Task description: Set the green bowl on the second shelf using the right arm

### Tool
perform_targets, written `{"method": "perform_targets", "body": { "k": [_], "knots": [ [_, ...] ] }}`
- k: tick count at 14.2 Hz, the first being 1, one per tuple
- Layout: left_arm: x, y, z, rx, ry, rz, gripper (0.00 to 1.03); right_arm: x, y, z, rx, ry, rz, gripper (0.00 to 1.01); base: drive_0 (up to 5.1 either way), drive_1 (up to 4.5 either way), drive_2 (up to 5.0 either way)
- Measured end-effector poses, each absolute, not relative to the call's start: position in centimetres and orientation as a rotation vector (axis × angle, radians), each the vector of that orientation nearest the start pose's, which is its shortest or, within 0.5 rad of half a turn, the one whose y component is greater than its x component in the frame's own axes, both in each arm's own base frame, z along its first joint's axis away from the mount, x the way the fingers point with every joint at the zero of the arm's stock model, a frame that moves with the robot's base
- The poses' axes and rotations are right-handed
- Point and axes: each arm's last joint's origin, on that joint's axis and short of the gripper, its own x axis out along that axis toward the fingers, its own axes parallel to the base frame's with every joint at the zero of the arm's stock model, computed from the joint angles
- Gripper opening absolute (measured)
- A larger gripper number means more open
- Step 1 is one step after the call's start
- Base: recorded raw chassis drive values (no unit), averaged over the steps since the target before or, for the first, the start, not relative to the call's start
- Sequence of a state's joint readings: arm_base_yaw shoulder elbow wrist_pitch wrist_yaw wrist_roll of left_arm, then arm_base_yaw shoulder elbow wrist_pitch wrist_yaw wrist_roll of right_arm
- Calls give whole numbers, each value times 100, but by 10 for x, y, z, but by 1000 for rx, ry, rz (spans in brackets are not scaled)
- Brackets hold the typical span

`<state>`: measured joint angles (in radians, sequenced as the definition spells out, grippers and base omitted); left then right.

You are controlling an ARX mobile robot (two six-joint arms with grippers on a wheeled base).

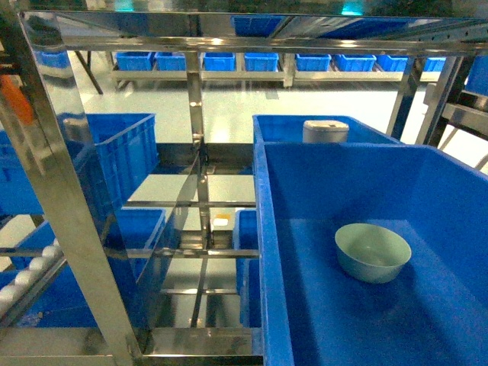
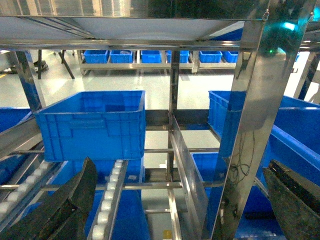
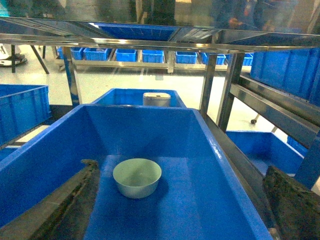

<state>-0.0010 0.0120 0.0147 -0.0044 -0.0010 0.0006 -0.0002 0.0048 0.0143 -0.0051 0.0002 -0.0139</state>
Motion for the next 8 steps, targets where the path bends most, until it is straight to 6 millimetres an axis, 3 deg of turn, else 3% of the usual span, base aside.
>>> {"method": "perform_targets", "body": {
  "k": [1,8],
  "knots": [
    [98,0,167,1,2,0,98,97,0,168,-13,-4,0,100,0,0,0],
    [98,0,167,1,2,0,98,97,0,168,-13,-4,0,98,0,0,0]
  ]
}}
